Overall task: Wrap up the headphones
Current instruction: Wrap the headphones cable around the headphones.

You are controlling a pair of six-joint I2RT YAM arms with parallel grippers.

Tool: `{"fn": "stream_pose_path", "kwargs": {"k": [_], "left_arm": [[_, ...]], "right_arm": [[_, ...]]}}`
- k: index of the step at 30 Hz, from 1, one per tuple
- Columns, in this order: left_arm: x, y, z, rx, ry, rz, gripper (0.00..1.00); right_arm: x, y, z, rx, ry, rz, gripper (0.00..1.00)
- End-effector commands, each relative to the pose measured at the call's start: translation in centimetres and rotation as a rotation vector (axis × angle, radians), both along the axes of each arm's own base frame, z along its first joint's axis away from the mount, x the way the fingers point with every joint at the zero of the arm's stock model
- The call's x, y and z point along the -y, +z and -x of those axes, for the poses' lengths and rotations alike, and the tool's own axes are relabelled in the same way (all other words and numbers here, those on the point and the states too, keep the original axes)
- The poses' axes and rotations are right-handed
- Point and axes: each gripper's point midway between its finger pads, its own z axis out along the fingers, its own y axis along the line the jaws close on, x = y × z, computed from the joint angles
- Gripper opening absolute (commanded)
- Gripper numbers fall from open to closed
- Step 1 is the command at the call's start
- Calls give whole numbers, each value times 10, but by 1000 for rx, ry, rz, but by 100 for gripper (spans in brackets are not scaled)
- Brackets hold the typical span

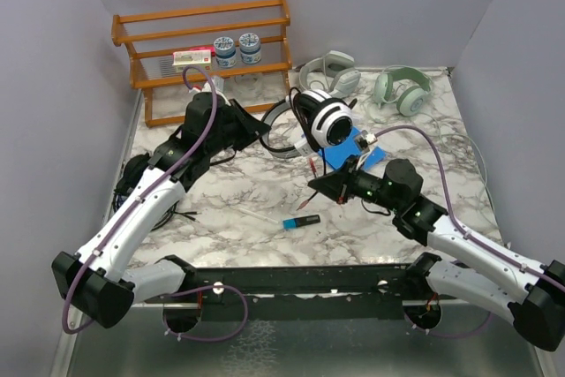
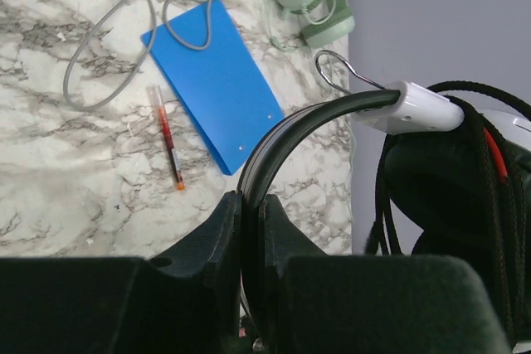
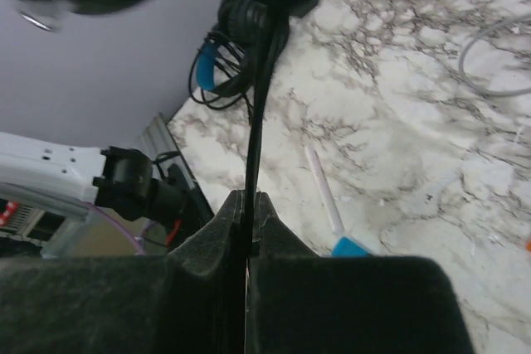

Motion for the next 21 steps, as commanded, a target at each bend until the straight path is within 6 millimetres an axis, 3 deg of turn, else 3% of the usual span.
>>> {"fn": "stream_pose_path", "kwargs": {"k": [1, 6, 13, 21], "left_arm": [[6, 10, -25, 41, 86, 121, 0], [-28, -7, -49, 47, 259, 52, 0], [-74, -21, -71, 65, 430, -96, 0], [-78, -51, -78, 28, 444, -151, 0]], "right_arm": [[-12, 48, 12, 8, 66, -159, 1], [-12, 55, 17, -26, 79, -128, 1], [-15, 54, 43, -104, 189, -159, 1], [-22, 62, 47, -136, 237, -144, 1]]}}
